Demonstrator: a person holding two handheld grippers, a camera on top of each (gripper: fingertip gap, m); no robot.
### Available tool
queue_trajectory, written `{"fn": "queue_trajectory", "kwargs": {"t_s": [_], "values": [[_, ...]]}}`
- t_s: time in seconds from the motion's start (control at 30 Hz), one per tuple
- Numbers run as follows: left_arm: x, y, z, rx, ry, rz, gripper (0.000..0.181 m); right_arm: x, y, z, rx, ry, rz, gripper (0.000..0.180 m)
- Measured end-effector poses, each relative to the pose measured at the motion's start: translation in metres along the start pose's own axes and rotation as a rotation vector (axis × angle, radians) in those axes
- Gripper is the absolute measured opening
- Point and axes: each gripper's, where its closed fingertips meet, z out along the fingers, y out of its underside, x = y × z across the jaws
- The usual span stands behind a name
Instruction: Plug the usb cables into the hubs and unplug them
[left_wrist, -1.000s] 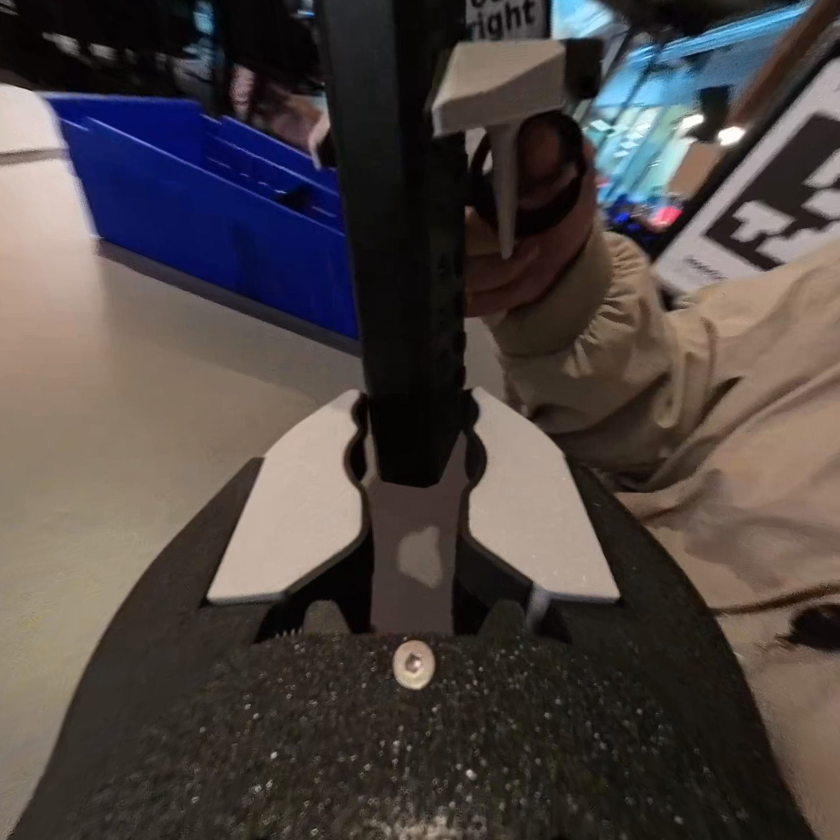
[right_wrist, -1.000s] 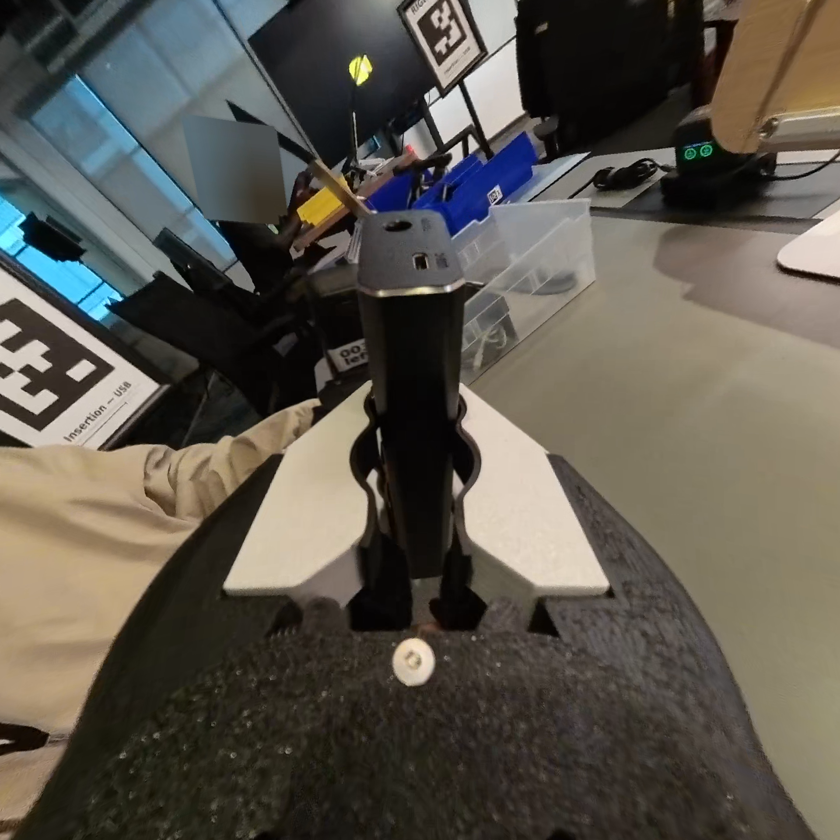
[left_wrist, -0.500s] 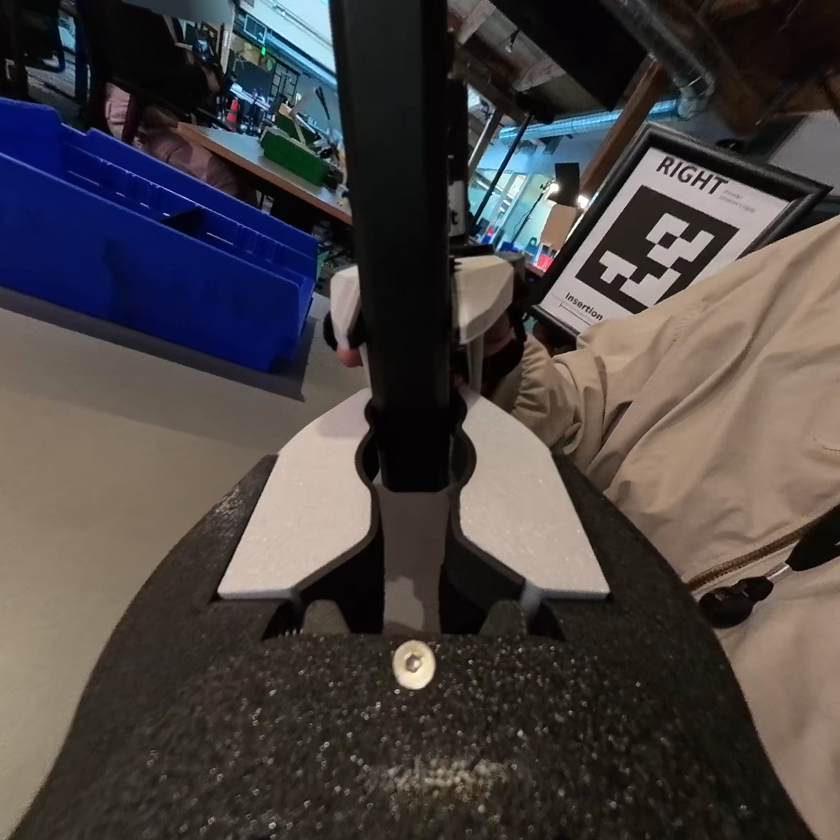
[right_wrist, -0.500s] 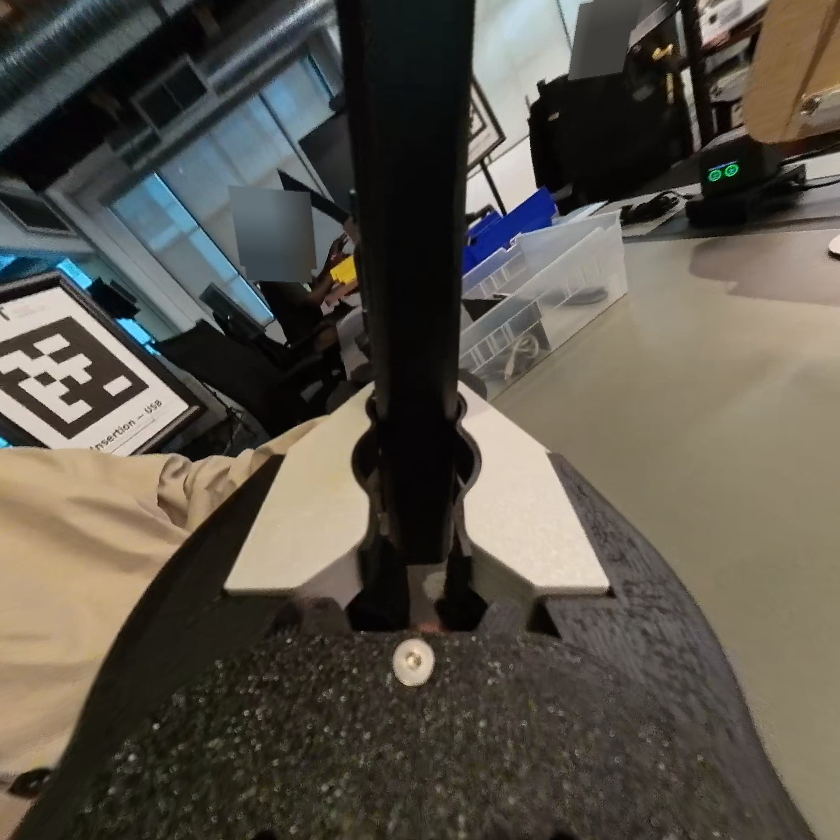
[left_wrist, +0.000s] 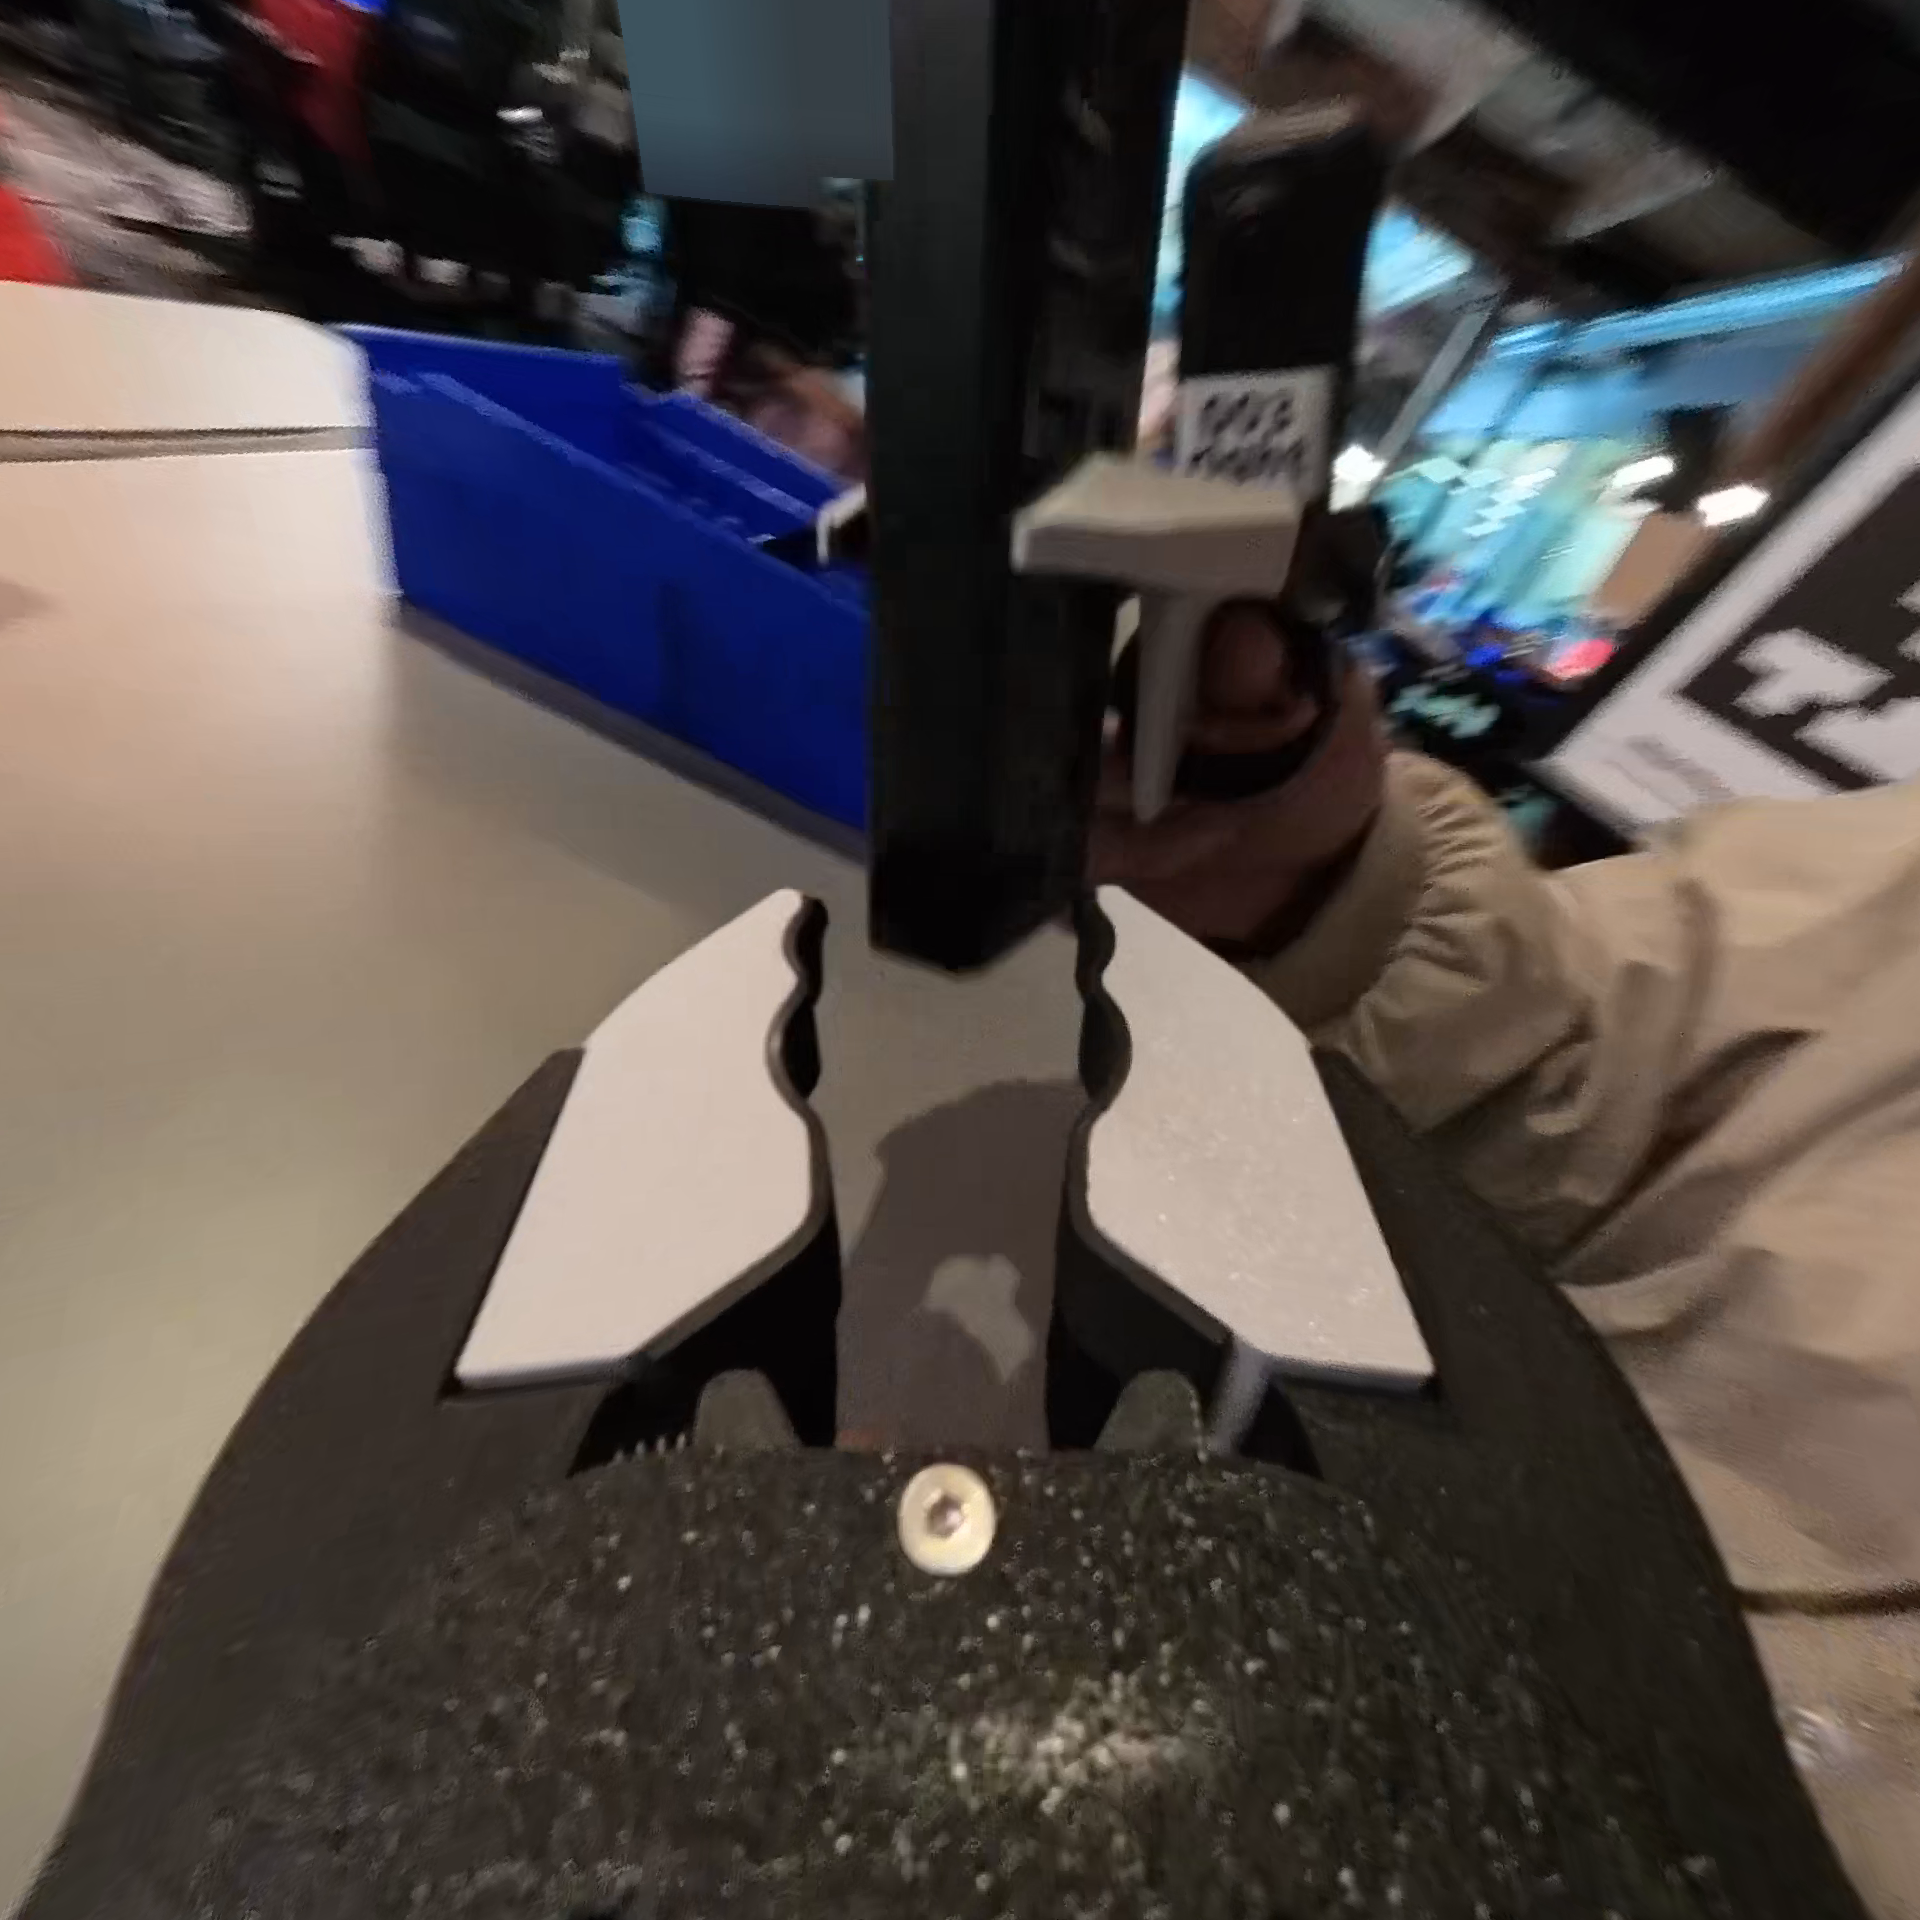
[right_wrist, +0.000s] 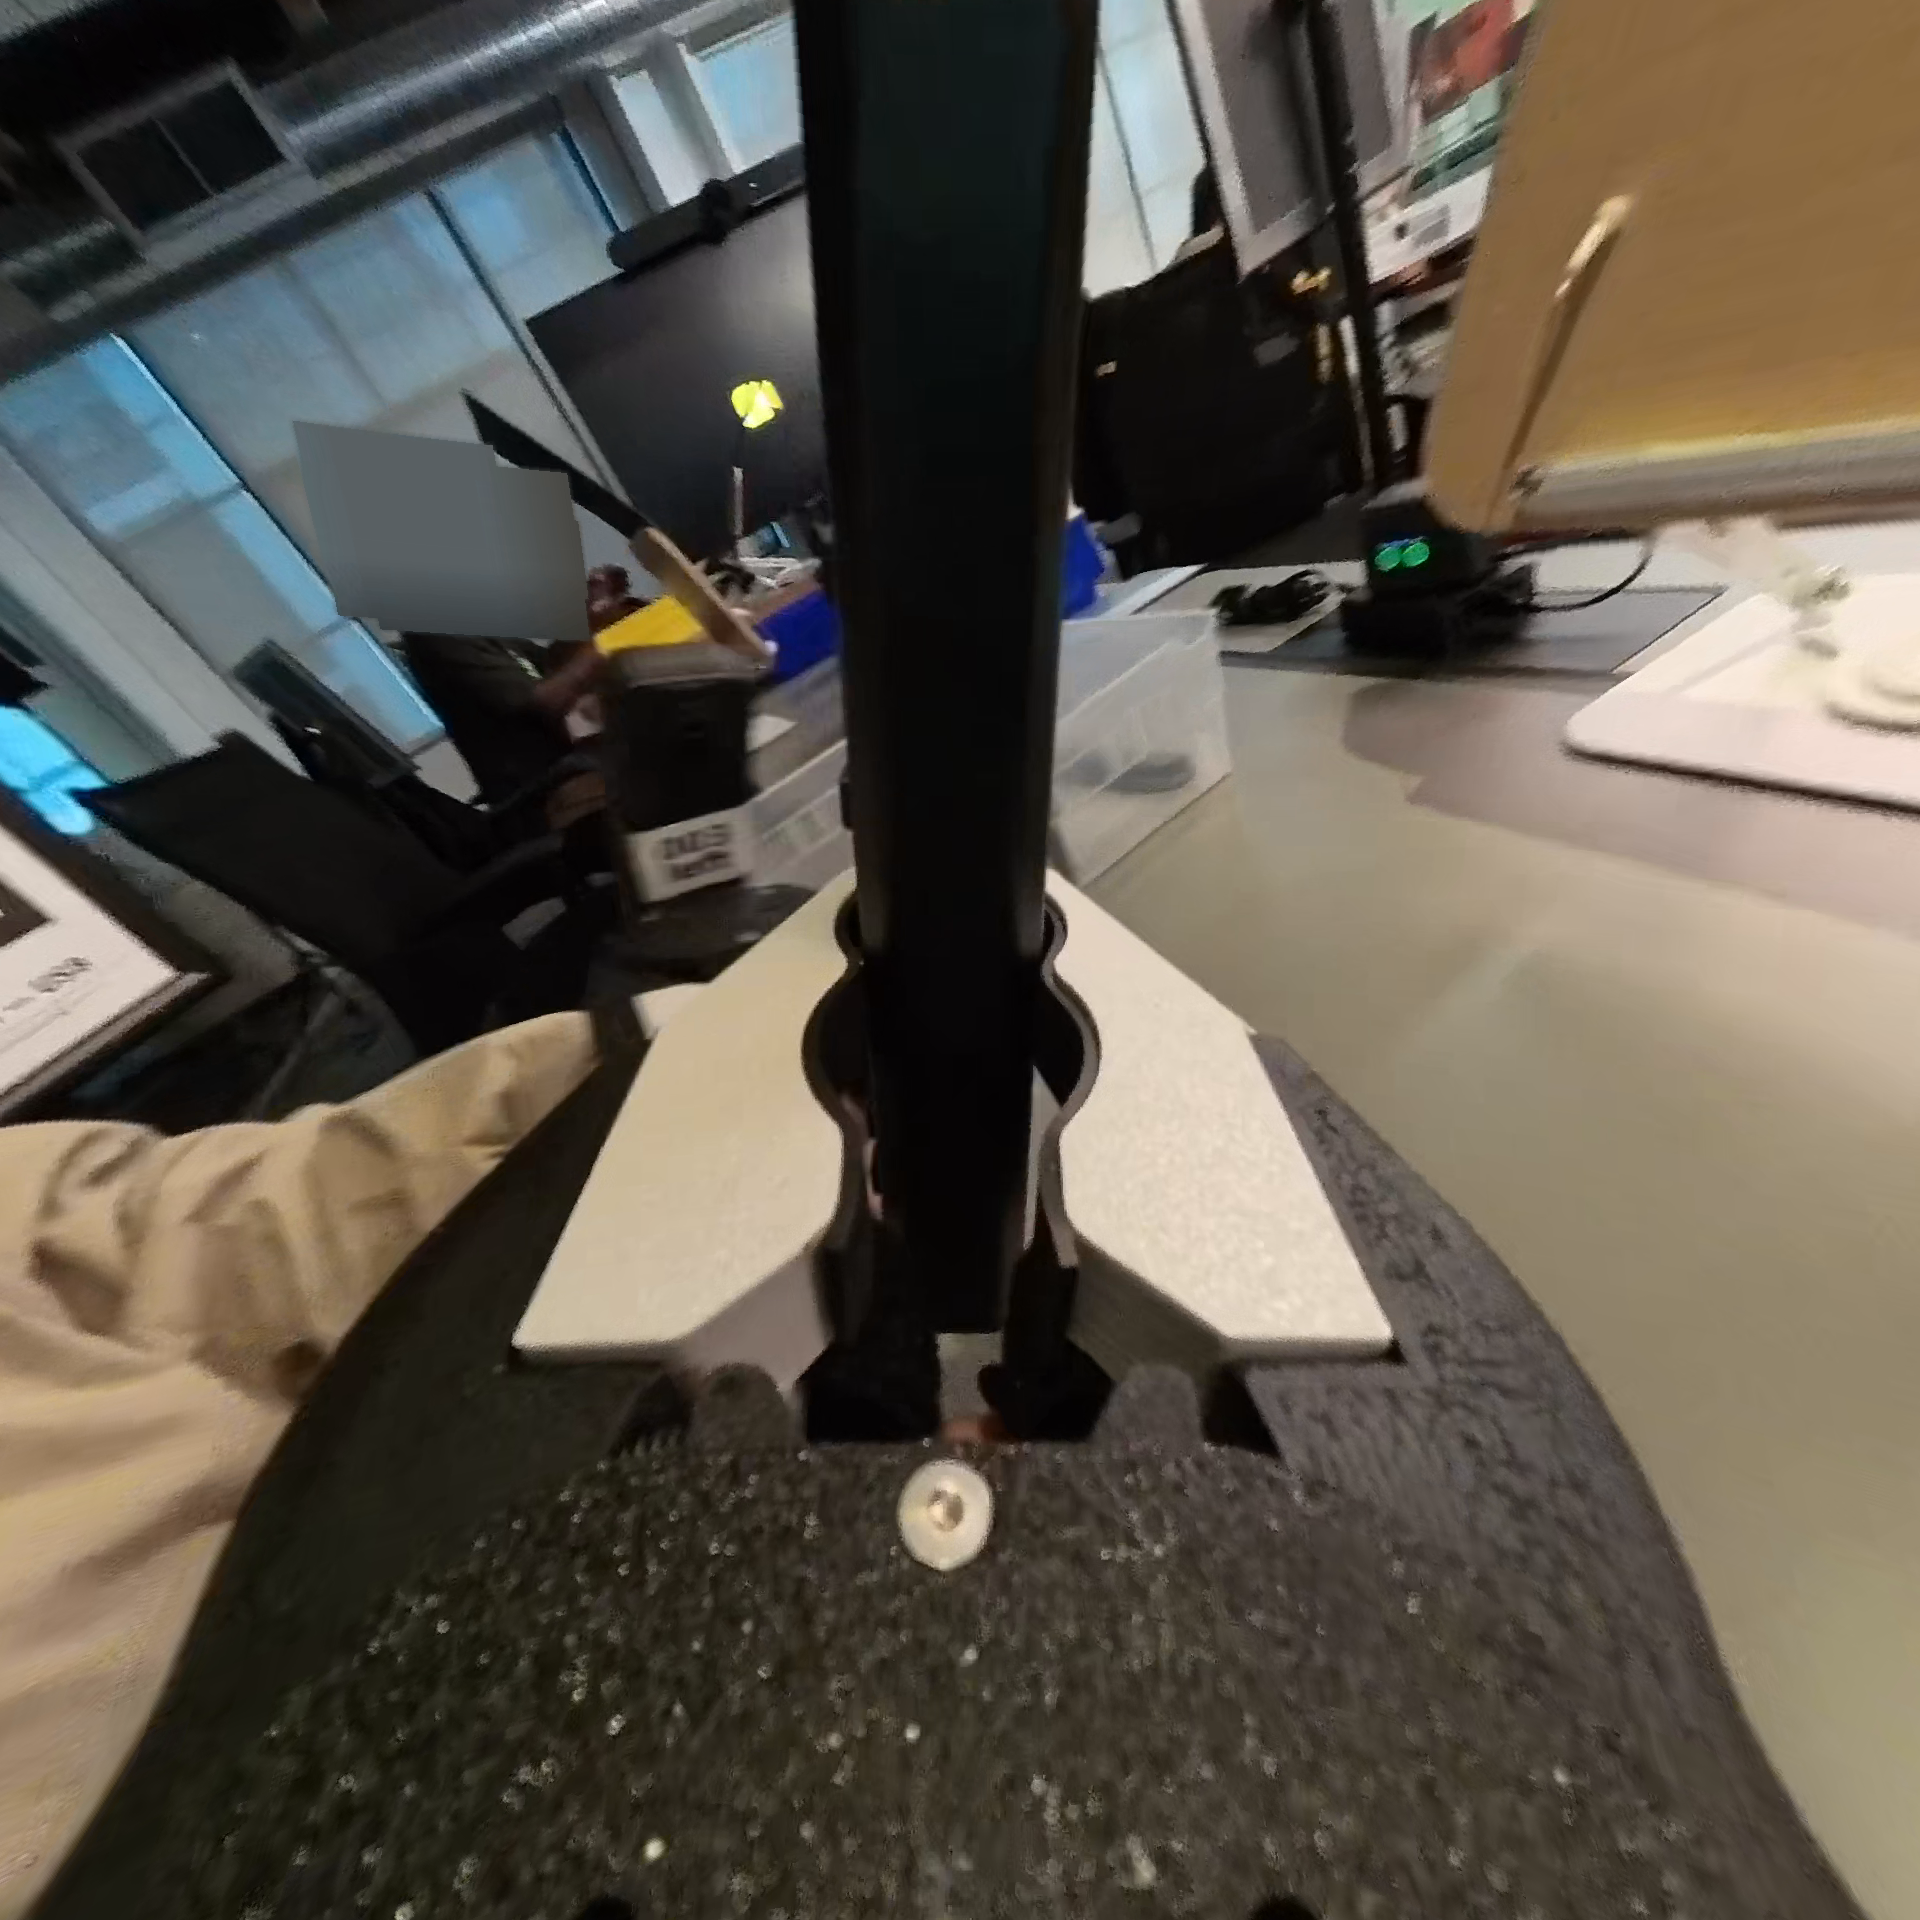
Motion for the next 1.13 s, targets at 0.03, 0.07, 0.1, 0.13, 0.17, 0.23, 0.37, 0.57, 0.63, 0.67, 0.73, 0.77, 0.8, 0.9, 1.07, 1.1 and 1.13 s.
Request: {"fn": "queue_trajectory", "kwargs": {"t_s": [0.03,0.07,0.1,0.13,0.17,0.23,0.37,0.57,0.63,0.67,0.73,0.77,0.8,0.9,1.07,1.1,1.13], "values": [[-0.001,0.002,-0.008,-0.023,-0.059,0.027,0.048,0.01,-0.005,0.004,0.002,0.023,-0.039,0.026],[0.004,0.005,-0.017,-0.035,-0.098,0.059,0.048,0.022,-0.01,0.009,0.002,0.047,-0.086,0.027],[0.014,0.007,-0.027,-0.037,-0.135,0.095,0.049,0.034,-0.015,0.015,0.005,0.071,-0.138,0.027],[0.023,0.01,-0.037,-0.032,-0.183,0.128,0.052,0.047,-0.018,0.022,0.01,0.092,-0.184,0.027],[0.033,0.014,-0.046,-0.013,-0.234,0.152,0.054,0.06,-0.02,0.03,0.013,0.119,-0.227,0.027],[0.049,0.027,-0.066,0.043,-0.347,0.158,0.057,0.086,-0.019,0.046,0.022,0.164,-0.301,0.027],[0.046,0.057,-0.116,0.065,-0.712,0.245,0.042,0.116,-0.003,0.074,0.054,0.149,-0.311,0.027],[0.035,0.076,-0.119,0.064,-0.744,0.196,0.043,0.128,0.013,0.078,0.068,0.158,-0.393,0.028],[0.027,0.087,-0.118,0.012,-0.731,0.148,0.05,0.124,0.008,0.072,0.118,0.161,-0.376,0.027],[0.024,0.088,-0.119,0.001,-0.733,0.141,0.05,0.121,0.007,0.07,0.143,0.155,-0.353,0.027],[0.018,0.087,-0.122,0.004,-0.739,0.13,0.05,0.122,0.007,0.069,0.15,0.168,-0.379,0.026],[0.015,0.088,-0.125,0.003,-0.74,0.114,0.05,0.124,0.008,0.07,0.132,0.185,-0.418,0.026],[0.013,0.088,-0.127,0.0,-0.743,0.098,0.049,0.125,0.009,0.072,0.117,0.196,-0.454,0.026],[0.006,0.092,-0.135,-0.013,-0.765,0.061,0.048,0.126,0.01,0.074,0.113,0.194,-0.451,0.027],[-0.004,0.094,-0.148,-0.023,-0.813,0.0,0.046,0.127,0.011,0.073,0.113,0.191,-0.437,0.026],[-0.005,0.092,-0.152,-0.025,-0.821,-0.004,0.046,0.127,0.012,0.073,0.111,0.189,-0.431,0.026],[-0.006,0.087,-0.159,-0.024,-0.82,-0.004,0.046,0.128,0.012,0.072,0.108,0.192,-0.428,0.026]]}}
